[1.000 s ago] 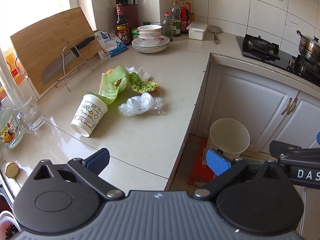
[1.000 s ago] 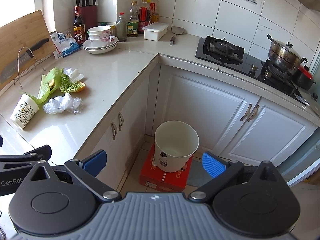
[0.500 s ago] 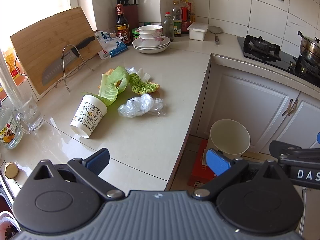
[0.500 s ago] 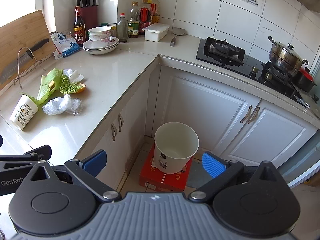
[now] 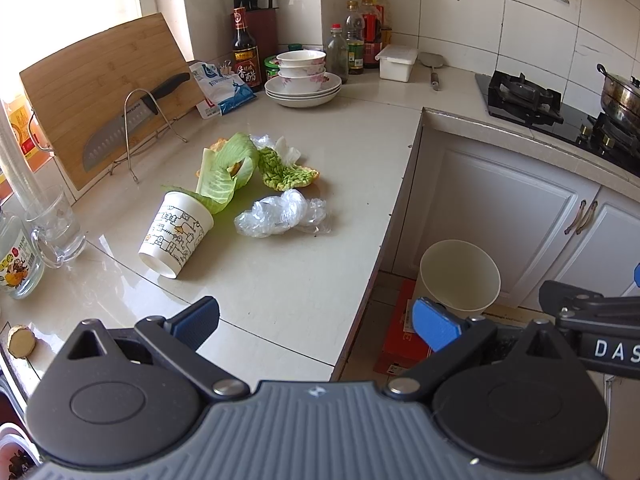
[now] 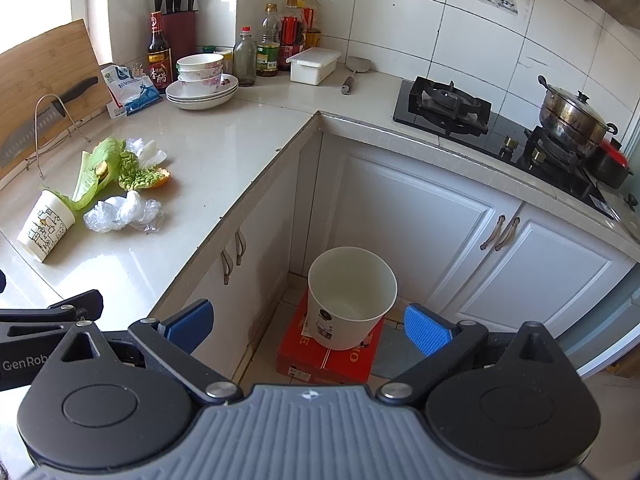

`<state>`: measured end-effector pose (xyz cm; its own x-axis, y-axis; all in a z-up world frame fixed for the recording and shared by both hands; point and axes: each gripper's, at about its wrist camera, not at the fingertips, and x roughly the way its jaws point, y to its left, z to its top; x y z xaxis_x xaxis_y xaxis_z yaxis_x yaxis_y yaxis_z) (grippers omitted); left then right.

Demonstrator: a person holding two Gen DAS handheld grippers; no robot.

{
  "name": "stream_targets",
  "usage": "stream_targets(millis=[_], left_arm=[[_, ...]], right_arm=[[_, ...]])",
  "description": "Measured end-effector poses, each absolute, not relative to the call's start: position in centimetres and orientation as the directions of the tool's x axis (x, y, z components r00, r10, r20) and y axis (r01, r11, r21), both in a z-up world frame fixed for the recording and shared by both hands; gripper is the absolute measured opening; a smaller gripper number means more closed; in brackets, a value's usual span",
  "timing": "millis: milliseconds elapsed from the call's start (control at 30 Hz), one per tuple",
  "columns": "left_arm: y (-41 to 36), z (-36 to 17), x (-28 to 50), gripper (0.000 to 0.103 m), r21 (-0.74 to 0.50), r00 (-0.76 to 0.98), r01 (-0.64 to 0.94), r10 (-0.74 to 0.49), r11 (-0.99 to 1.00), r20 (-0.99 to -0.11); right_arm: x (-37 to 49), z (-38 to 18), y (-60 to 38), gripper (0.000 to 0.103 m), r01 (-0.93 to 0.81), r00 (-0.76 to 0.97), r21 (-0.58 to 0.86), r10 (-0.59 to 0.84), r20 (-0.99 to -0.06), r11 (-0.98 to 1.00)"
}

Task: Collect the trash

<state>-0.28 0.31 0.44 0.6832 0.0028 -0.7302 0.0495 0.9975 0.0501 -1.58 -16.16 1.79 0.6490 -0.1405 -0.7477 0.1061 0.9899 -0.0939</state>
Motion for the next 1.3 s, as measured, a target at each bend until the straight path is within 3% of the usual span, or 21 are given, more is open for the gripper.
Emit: stream_targets(millis=[833, 1100, 1300], left_arm=[[-0.6, 0.2, 1.1, 0.102, 0.052, 0.677, 0.031, 0.018, 0.998, -0.736], [-1.2, 0.0, 2.0, 0.102, 0.028, 0.701, 0.005, 0.016, 1.000, -0.713], [-1.0, -0.4, 2.7, 0.102, -0.071, 0.725, -0.025, -0.031, 0.997, -0.688]], right_arm=[[0.5, 1.4, -17.3, 0.103, 0.070, 0.653, -0.089, -0.113, -0.749, 0.994], [1.8, 1.1, -18.3, 0.103, -0.021, 0.687, -0.083, -0.046, -0.725, 0.996], [3.1, 0.8, -19.2, 0.103, -0.162, 0.721, -0.078, 0.064, -0.690, 0.984]])
